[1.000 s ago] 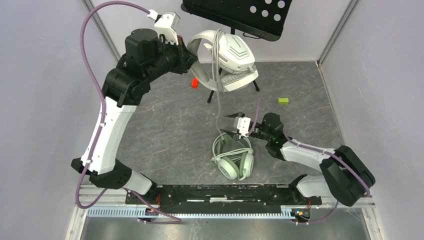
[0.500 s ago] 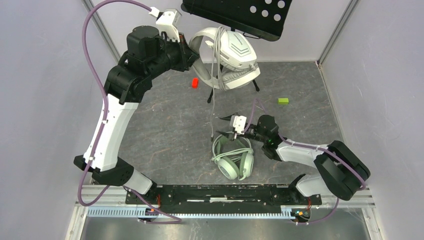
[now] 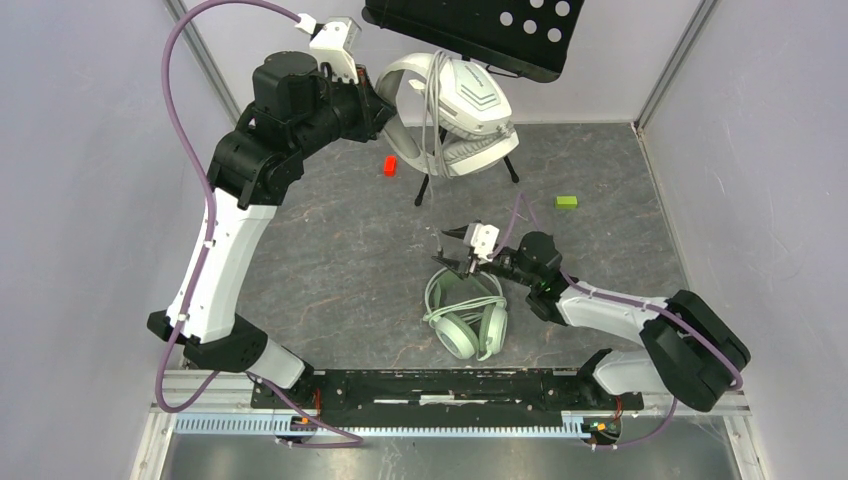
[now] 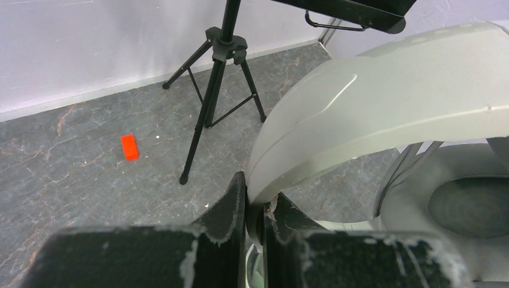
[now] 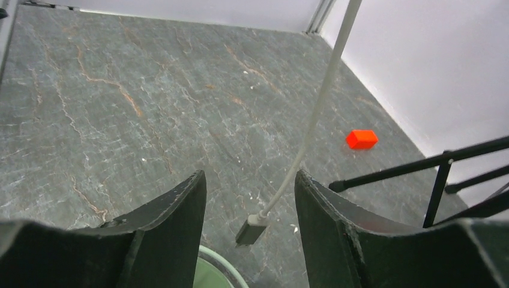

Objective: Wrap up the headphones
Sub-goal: Wrap the headphones cable around the headphones.

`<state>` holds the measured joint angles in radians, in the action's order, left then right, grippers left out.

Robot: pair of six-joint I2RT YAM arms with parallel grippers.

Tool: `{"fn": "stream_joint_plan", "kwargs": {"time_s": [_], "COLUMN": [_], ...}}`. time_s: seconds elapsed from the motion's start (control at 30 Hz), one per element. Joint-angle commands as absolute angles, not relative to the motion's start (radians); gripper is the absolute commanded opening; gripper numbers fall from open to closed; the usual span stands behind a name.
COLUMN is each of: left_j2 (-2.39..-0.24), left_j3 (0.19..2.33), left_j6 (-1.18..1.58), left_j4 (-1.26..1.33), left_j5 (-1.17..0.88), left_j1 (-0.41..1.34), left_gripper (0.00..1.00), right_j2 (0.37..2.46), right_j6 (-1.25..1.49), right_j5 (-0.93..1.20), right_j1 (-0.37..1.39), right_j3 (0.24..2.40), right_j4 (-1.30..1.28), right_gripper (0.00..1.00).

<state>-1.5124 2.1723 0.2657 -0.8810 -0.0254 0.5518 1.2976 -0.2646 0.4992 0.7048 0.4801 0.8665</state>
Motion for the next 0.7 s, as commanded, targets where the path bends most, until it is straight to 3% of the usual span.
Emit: {"fn": "stream_joint_plan", "kwargs": {"time_s": [0.0, 0.2, 0.23, 0.33, 0.4, 0.67], "left_j2": [-1.495, -1.488, -1.487, -1.488, -1.488, -1.46], "left_j3": [2.218, 2.218, 2.218, 2.217, 2.216, 2.219], "left_j6": [0.313, 0.318, 0.318, 0.319, 0.322, 0.359], "left_j4": [-0.761, -0.76, -0.761, -0.762, -0.762, -0.812], "left_j5": [-0.048, -0.06, -0.065, -0.069, -0.07, -0.261], "left_j1": [0.551, 0.551, 0.551, 0.551, 0.551, 0.549], "left_gripper": [0.02, 0.02, 0.02, 0.02, 0.02, 0.02], "right_j2": [1.354, 1.417, 1.426, 1.44, 1.437, 1.407], "right_j6": [-0.219, -0.229, -0.231, -0.228, -0.215, -0.142], "right_j5": [0.387, 0.322, 0.337, 0.359, 0.359, 0.344], "right_j1": [0.716, 0.716, 0.716, 0.717, 0.717, 0.587], "right_j3": [0.49, 0.467, 0.464, 0.442, 0.405, 0.365], "right_j4": [0.936, 1.003, 1.015, 1.055, 1.116, 1.219], "right_gripper": [0.61, 0.6, 0.54, 0.13, 0.0, 0.0]}}
